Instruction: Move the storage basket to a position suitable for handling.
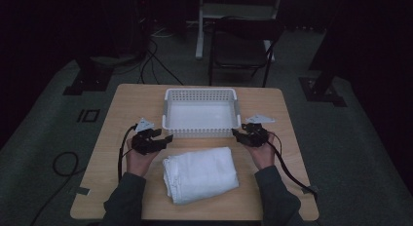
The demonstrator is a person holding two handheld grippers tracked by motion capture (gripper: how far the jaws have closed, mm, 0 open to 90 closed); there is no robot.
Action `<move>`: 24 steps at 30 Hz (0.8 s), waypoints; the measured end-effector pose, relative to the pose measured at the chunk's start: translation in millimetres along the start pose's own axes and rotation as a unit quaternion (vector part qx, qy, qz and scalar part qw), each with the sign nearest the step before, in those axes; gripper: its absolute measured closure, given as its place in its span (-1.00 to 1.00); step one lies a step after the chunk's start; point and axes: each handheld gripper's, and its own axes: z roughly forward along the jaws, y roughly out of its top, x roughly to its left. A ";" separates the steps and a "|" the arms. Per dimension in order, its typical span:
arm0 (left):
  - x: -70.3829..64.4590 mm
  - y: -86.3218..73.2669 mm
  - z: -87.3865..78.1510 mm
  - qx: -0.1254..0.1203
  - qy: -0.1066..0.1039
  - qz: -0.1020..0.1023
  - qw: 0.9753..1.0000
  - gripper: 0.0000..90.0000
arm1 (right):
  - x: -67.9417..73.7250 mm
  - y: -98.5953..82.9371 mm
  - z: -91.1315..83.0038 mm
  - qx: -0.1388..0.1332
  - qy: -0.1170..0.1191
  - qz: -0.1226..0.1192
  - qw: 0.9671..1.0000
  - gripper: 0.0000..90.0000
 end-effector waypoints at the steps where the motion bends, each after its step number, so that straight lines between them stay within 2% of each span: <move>1: -1.8 -0.8 -0.4 0.000 -0.004 -0.001 1.000 -0.15 | 4.4 -2.4 -2.0 0.002 0.005 -0.004 1.000 0.10; 4: -10.3 -3.2 -2.6 0.004 -0.007 0.007 1.000 -0.18 | 13.7 -7.4 -6.4 0.006 0.017 -0.012 1.000 0.07; 5: -13.6 -3.7 -3.7 0.005 -0.008 0.011 1.000 -0.19 | 21.0 -11.1 -9.9 0.005 0.028 -0.017 0.999 0.04; 8: -19.7 -6.1 -8.3 0.003 -0.014 0.012 1.000 -0.20 | 28.1 -15.1 -14.5 0.005 0.037 -0.021 0.999 0.01; 10: -23.2 -9.2 -12.2 0.001 -0.021 0.011 1.000 -0.21 | 30.1 -16.4 -15.9 0.006 0.042 -0.022 0.999 -0.01; 19: -37.3 -24.8 -21.8 0.015 -0.023 0.014 1.000 -0.25 | 42.8 -30.2 -20.9 0.022 0.054 -0.030 0.998 -0.11; 24: -45.1 -31.8 -27.4 0.023 -0.024 0.016 0.999 -0.28 | 45.4 -36.0 -23.9 0.027 0.068 -0.024 0.997 -0.13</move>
